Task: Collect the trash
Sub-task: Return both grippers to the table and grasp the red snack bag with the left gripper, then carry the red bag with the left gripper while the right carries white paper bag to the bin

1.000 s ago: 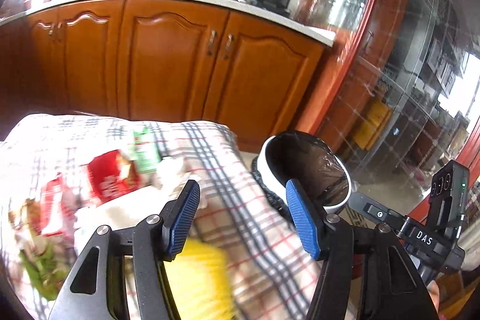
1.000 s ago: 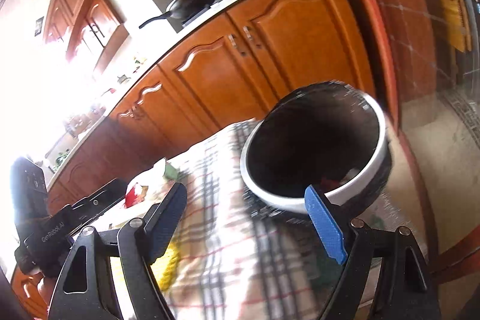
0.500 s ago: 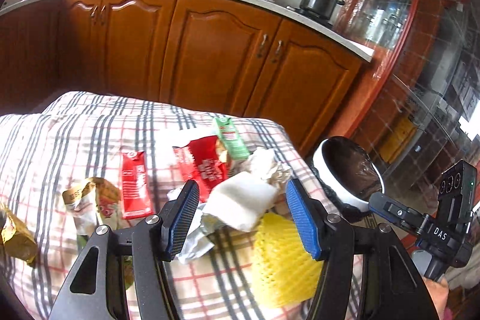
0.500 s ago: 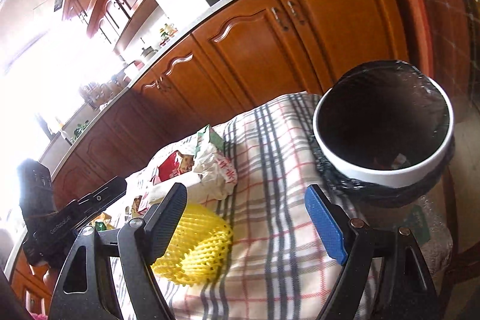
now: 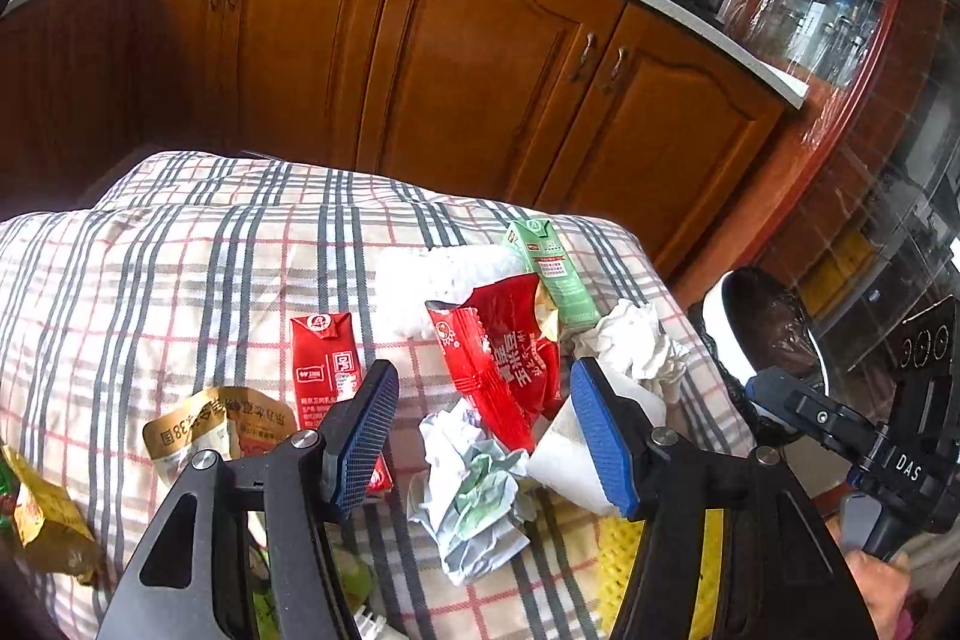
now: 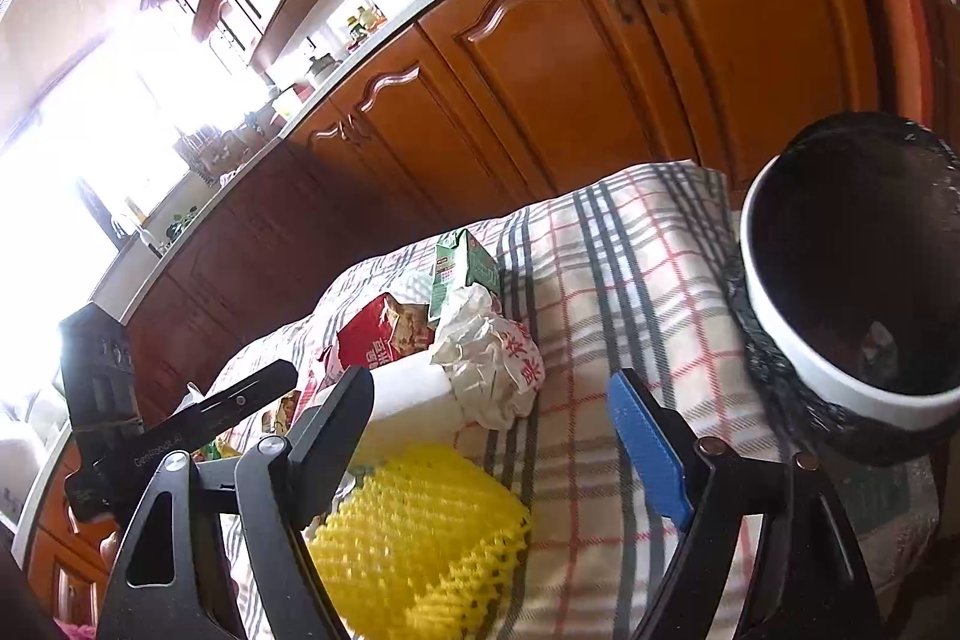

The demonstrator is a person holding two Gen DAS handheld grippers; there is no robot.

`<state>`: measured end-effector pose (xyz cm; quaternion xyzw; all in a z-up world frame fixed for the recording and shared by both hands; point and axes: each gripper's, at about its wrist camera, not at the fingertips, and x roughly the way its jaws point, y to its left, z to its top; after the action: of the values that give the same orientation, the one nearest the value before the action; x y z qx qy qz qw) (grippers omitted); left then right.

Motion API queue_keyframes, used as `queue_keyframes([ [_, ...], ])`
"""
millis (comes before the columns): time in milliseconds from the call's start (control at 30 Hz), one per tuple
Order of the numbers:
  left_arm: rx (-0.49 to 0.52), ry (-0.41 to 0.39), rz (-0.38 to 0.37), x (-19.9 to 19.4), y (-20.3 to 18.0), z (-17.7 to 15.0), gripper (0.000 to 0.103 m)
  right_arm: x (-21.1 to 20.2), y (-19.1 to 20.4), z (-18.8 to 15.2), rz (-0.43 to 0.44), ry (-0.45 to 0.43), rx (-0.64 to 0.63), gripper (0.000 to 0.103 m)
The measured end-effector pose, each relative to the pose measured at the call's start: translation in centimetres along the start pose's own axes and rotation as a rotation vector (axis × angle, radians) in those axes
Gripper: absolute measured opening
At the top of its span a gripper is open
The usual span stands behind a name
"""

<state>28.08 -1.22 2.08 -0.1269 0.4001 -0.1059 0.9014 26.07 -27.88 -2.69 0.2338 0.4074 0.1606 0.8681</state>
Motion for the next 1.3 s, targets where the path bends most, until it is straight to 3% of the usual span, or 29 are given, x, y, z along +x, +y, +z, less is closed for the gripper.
queue_keyframes([
  [200,-0.007,0.071,0.004,3.4,-0.2,1.3,0.058,3.6,0.5,1.1,0.005,0.064,-0.022,0.073],
  [233,-0.008,0.081,0.0,3.9,-0.2,1.4,0.053,4.1,0.5,1.2,-0.001,0.077,-0.028,0.073],
  [333,-0.004,0.109,-0.011,5.0,-0.1,1.2,0.024,5.9,0.2,1.1,-0.001,0.12,-0.024,0.061],
  [400,-0.009,0.107,-0.021,5.3,0.2,1.1,0.021,6.5,-0.1,0.9,0.008,0.142,-0.017,0.044],
  [567,-0.009,0.068,-0.024,4.2,0.5,0.8,0.015,5.1,-0.1,0.3,0.005,0.114,-0.03,0.03],
  [933,0.026,-0.067,-0.08,-1.9,-1.1,0.5,0.015,-0.6,0.9,0.5,0.014,-0.011,-0.052,0.028],
  [1300,0.095,-0.073,-0.122,-1.6,-4.9,-0.5,0.015,-4.8,-1.6,0.8,-0.044,-0.1,-0.021,0.028],
])
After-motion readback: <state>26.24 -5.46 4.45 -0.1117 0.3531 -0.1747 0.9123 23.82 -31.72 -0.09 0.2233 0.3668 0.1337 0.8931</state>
